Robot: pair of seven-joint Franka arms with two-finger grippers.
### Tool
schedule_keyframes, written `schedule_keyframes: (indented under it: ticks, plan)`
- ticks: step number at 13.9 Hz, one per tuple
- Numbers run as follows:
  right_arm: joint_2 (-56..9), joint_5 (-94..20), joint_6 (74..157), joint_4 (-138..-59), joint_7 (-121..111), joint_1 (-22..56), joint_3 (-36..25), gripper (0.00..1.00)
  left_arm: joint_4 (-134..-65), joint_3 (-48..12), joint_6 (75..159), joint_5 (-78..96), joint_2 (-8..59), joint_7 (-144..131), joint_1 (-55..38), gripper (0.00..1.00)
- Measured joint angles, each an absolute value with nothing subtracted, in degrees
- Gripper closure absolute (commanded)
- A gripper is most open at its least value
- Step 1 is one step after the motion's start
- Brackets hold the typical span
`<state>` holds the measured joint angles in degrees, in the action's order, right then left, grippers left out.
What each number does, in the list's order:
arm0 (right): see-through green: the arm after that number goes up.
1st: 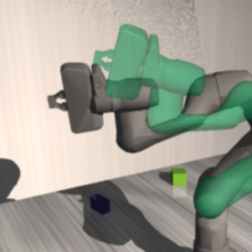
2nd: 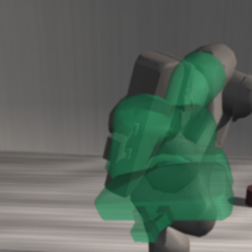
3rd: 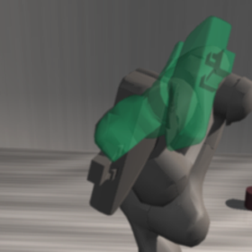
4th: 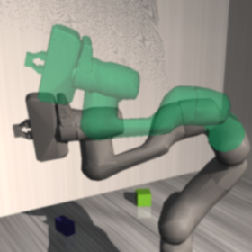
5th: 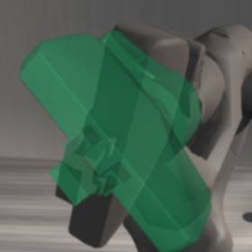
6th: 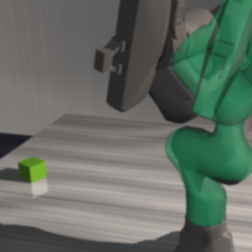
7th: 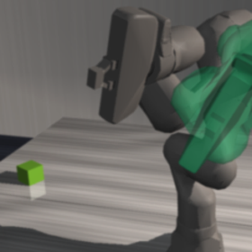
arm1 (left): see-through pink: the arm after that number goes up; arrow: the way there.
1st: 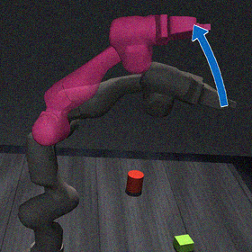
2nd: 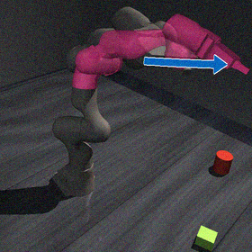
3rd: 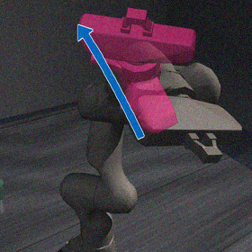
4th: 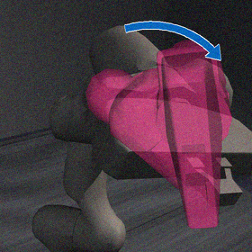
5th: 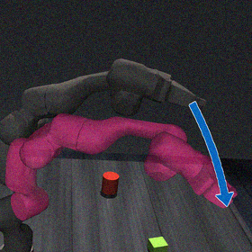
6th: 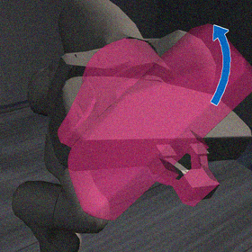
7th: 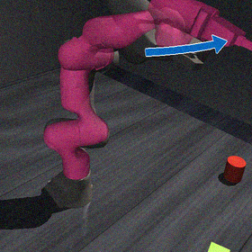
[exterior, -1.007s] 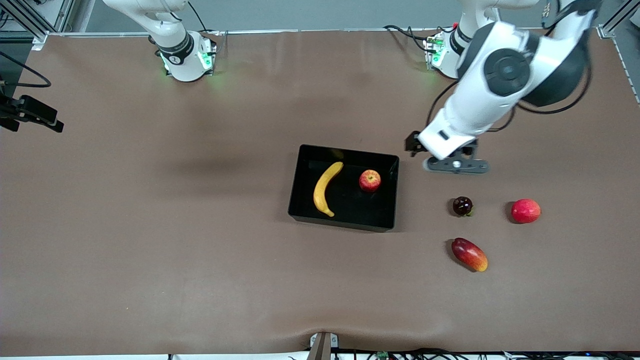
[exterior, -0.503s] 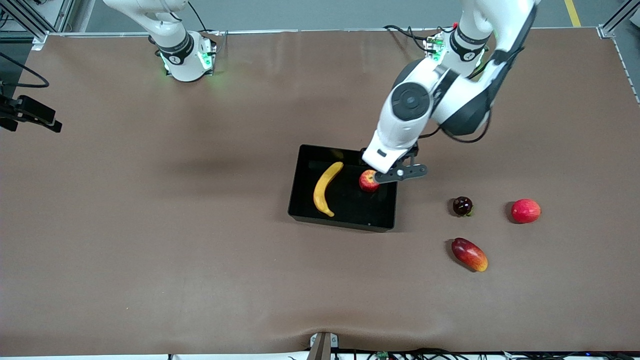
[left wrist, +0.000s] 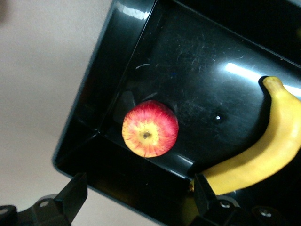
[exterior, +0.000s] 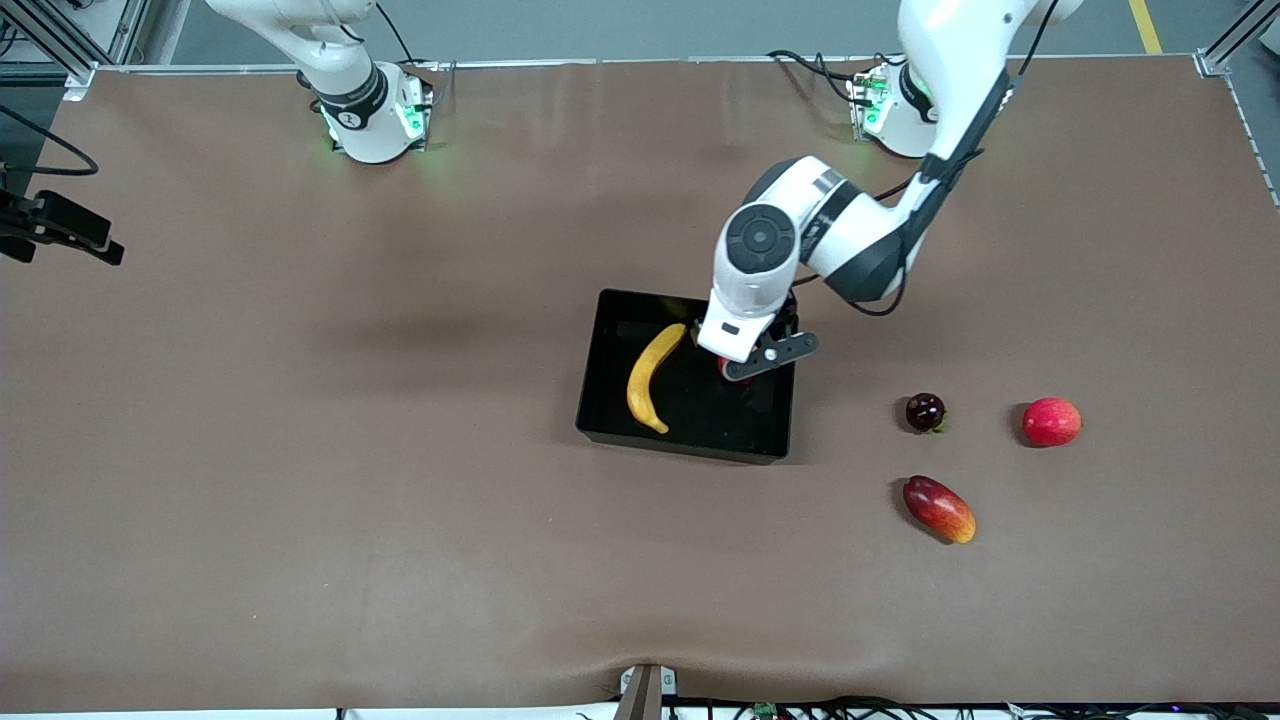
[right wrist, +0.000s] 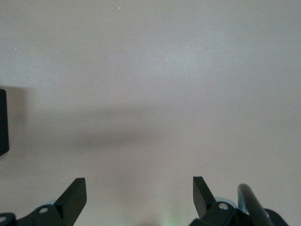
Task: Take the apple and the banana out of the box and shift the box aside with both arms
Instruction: 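Lower the left gripper and grasp the red-yellow apple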
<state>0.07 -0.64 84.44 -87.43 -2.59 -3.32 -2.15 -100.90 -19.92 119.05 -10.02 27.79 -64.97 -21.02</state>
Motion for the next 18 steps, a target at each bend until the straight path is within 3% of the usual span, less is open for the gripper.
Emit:
schedule_keyframes:
  ticks: [11,13,15,18]
  plan:
    - [0.07,-0.64,84.41,-87.43,-2.59,-3.39,-2.15,0.00,-100.74,-19.33,126.02,-17.85,35.72,-70.08,-21.61,0.00]
    - [0.06,-0.64,84.41,-87.43,-2.59,-3.52,-2.16,0.00,-100.65,-19.21,126.69,-17.86,36.59,-70.10,-21.43,0.54]
    - [0.05,-0.64,84.41,-87.43,-2.59,-3.64,-2.17,0.00,-100.58,-19.15,127.12,-17.87,37.06,-70.11,-21.28,1.00]
    - [0.04,-0.64,84.41,-87.44,-2.59,-3.70,-2.18,0.00,-99.97,-19.16,127.24,-17.87,37.03,-70.11,-21.08,1.00]
